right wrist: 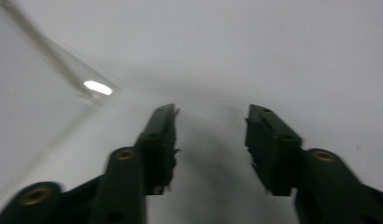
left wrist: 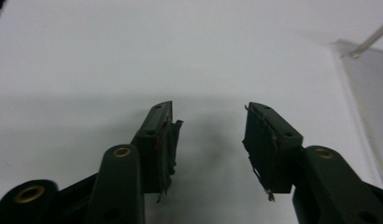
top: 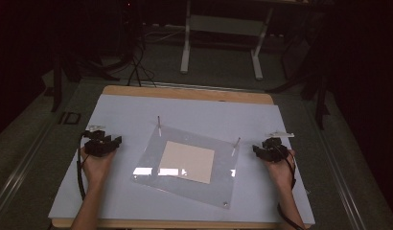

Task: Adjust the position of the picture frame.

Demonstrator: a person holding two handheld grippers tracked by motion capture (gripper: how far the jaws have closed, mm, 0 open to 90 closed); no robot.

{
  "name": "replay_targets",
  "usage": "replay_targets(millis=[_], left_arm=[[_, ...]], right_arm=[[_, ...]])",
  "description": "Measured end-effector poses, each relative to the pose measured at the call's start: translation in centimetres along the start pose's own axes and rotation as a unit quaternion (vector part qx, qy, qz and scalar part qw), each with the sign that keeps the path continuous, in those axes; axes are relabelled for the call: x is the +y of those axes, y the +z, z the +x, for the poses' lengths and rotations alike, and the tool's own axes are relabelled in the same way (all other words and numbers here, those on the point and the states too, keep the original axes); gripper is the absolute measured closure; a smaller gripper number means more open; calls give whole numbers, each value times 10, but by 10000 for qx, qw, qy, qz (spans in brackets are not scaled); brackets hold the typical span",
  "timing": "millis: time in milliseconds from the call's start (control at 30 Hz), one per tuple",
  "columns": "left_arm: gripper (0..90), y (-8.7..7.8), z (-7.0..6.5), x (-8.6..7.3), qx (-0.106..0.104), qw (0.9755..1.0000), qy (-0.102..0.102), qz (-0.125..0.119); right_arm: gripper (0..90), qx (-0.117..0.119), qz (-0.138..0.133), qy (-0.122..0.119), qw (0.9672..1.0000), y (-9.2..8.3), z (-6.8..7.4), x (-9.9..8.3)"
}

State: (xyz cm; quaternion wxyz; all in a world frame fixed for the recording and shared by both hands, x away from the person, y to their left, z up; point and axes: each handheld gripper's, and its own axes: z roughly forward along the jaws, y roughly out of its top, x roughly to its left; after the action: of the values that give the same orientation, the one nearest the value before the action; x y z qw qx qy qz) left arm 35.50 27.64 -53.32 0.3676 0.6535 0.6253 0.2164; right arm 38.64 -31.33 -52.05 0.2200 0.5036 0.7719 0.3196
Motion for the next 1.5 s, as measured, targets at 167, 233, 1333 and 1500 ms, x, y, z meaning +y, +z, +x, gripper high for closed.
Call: replay_targets(millis=[167,233,1333,1500], left_arm=[[571,-13,-4,3,-292,9989,364,-73],[577,-14,-6,4,-323,9985,445,-63],[666,18,-62,37,-1456,9751,1671,-30],[642,35,-68,45,-1442,9755,1660,21]], right_arm=[[582,174,-409,-267,9987,-18,9,5],[576,252,-454,-310,9982,-20,11,6],[780,1023,-772,-884,9878,20,54,21],[838,1086,-802,-754,9880,25,50,19]])
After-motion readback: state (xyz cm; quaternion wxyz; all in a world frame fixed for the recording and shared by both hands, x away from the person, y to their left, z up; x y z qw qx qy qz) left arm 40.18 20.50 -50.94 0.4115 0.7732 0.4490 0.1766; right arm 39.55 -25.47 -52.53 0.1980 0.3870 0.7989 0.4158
